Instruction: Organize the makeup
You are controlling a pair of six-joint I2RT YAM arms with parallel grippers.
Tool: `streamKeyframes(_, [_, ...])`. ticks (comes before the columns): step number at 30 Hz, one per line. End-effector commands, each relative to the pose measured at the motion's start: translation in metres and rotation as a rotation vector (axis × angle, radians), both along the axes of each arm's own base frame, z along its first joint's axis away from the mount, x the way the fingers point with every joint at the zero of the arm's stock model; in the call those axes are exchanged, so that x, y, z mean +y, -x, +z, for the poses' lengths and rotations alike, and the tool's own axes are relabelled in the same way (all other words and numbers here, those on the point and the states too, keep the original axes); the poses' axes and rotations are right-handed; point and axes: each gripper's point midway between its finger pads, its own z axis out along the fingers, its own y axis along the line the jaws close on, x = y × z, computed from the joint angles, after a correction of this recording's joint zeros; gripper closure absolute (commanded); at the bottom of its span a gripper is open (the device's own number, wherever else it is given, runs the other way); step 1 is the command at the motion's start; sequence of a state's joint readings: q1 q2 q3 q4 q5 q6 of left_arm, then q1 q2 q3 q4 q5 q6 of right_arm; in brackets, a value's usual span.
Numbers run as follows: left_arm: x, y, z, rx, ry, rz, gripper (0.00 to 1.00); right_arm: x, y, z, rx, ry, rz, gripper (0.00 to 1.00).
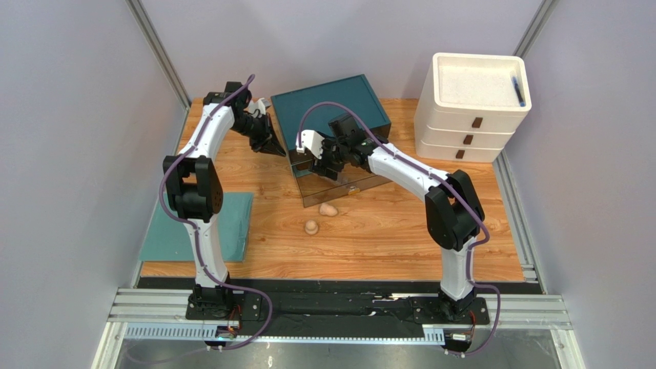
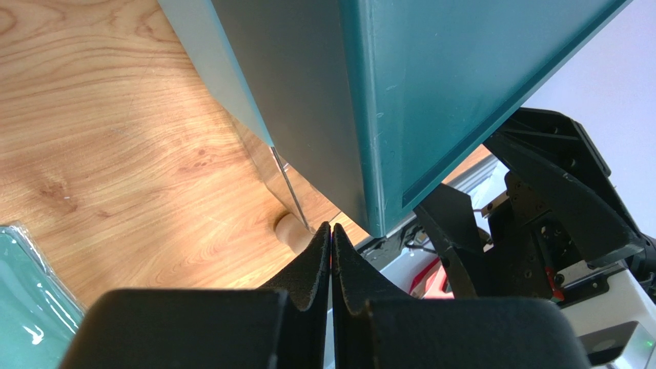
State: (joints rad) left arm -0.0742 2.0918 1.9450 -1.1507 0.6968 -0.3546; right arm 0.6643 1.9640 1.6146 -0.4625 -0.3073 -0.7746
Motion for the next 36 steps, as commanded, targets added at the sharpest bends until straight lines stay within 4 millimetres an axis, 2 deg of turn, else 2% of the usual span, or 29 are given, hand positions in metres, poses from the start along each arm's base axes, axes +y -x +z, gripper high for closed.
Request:
streamKeyframes(1, [0.004,-0.006,0.009,-0.048,-0.008,-0.005,0.96,0.01,-0.005,0.028,-0.045,-0.1,-0.031,0.31])
streamKeyframes(7, [0.004,-0.006,0.01,-0.049,-0.009,-0.002,0.95,-0.001,0.007,0.053,-0.063,-0.14,-0.068,0.3])
streamKeyframes(11, [0.004,-0.006,0.012,-0.054,-0.007,0.0,0.95,-0.011,0.027,0.069,0.022,-0.174,-0.16,0.28])
streamKeyframes(14, [0.003,-0.008,0.013,-0.056,-0.002,0.003,0.95,-0.021,0.047,0.074,0.157,-0.202,-0.27,0.18])
streamKeyframes(15, [0.003,-0.008,0.013,-0.057,0.001,0.004,0.95,-0.023,0.052,0.074,0.192,-0.208,-0.298,0.07])
streamKeyframes(17, [0.002,-0.008,0.013,-0.057,0.003,0.003,0.95,-0.028,0.072,0.061,0.291,-0.196,-0.313,0.06])
streamKeyframes(19, [0.002,-0.008,0.013,-0.058,0.004,0.003,0.95,-0.026,0.09,0.052,0.36,-0.215,-0.294,0.06])
streamKeyframes(20, [0.003,-0.008,0.013,-0.06,0.004,0.004,0.95,-0.031,0.103,0.037,0.395,-0.203,-0.29,0.07])
streamKeyframes(21, [0.002,-0.007,0.013,-0.059,0.004,0.002,0.95,-0.03,0.11,0.032,0.418,-0.208,-0.283,0.07])
streamKeyframes(24, [0.002,-0.006,0.012,-0.057,0.003,0.001,0.95,-0.023,0.135,0.016,0.448,-0.201,-0.231,0.08])
streamKeyframes(28, [0.002,-0.004,0.011,-0.052,0.004,-0.001,0.95,0.001,0.168,0.003,0.484,-0.156,-0.131,0.08])
streamKeyframes(31, [0.002,-0.003,0.008,-0.043,0.007,0.0,0.95,0.015,0.179,-0.007,0.502,-0.117,-0.096,0.09])
streamKeyframes(36, [0.003,0.002,0.004,-0.04,0.003,-0.001,0.95,0.032,0.179,-0.019,0.495,-0.085,-0.053,0.07])
